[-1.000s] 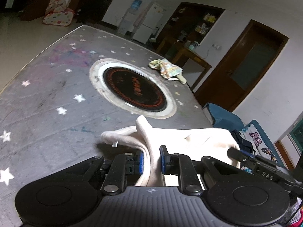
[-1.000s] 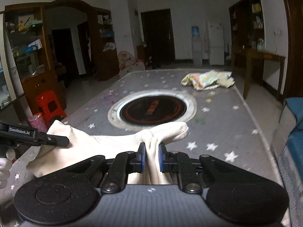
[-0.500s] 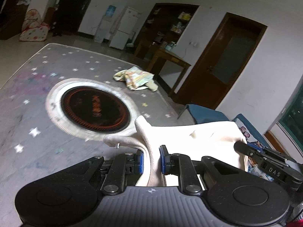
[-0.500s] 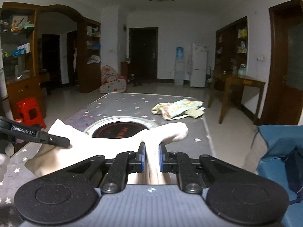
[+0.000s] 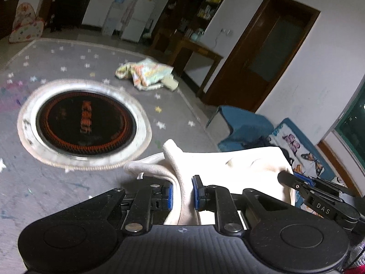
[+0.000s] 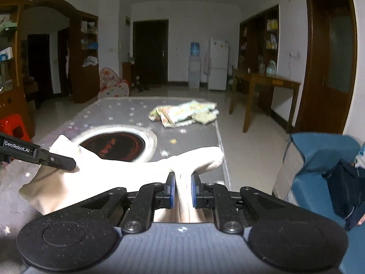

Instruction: Fold clothes

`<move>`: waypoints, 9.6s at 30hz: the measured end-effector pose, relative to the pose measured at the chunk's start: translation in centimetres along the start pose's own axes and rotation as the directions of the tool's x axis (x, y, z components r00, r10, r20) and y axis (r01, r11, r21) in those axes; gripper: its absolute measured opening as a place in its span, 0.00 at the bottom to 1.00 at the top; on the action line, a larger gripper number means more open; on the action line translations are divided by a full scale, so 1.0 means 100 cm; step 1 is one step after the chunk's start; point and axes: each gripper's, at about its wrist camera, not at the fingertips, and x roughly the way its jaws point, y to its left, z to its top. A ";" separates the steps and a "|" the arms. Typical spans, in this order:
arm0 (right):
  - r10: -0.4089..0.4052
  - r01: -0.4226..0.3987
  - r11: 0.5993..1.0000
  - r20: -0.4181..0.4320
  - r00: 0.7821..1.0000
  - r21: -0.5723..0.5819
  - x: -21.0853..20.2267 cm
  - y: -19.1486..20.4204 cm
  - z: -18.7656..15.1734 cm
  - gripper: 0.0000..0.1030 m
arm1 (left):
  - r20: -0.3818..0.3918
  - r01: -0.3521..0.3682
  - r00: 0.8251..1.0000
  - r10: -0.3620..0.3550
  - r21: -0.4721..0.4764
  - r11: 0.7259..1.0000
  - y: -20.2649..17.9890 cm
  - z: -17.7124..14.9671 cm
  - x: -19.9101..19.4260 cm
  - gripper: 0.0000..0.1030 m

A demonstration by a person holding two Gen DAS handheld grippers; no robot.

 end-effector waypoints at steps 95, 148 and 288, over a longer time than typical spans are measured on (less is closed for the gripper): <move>0.057 -0.072 0.994 -0.171 0.984 -0.084 0.096 -0.013 -0.054 0.15 | -0.058 0.019 0.998 0.000 0.330 0.944 -0.041 -0.026 0.111 0.21; 0.012 -0.010 1.000 -0.123 0.992 0.016 -0.012 0.032 -0.101 1.00 | 0.073 -0.145 0.989 0.129 0.285 0.948 -0.045 -0.106 -0.020 0.96; 0.132 -0.161 0.965 -0.145 0.981 -0.209 0.020 0.099 -0.073 1.00 | 0.007 -0.291 0.955 0.295 0.194 0.937 0.008 -0.118 -0.037 1.00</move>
